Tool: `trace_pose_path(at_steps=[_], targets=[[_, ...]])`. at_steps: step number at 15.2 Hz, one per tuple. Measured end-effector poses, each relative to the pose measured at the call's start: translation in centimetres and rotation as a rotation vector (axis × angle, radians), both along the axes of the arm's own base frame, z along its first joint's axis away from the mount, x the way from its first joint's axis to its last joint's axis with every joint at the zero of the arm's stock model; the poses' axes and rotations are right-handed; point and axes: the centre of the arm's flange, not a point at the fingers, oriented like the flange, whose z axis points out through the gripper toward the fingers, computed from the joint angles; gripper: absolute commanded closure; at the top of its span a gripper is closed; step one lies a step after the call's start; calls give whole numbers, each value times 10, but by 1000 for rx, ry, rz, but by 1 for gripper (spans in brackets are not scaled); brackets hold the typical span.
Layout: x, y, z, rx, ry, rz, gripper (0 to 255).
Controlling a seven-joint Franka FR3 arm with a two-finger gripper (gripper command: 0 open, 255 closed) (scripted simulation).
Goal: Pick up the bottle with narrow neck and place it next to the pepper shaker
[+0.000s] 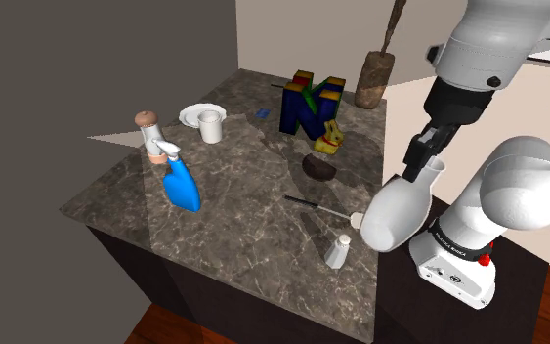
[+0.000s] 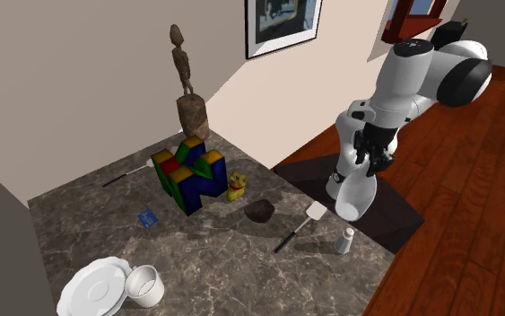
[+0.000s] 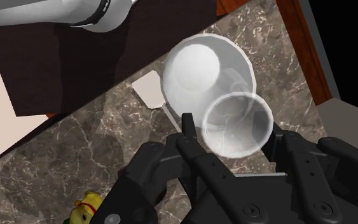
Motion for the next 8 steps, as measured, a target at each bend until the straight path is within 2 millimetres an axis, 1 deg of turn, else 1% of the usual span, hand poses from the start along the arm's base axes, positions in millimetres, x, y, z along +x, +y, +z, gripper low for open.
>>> trace_pose_path(at_steps=[8], targets=[[-1, 0, -43, 0, 0, 0, 255]])
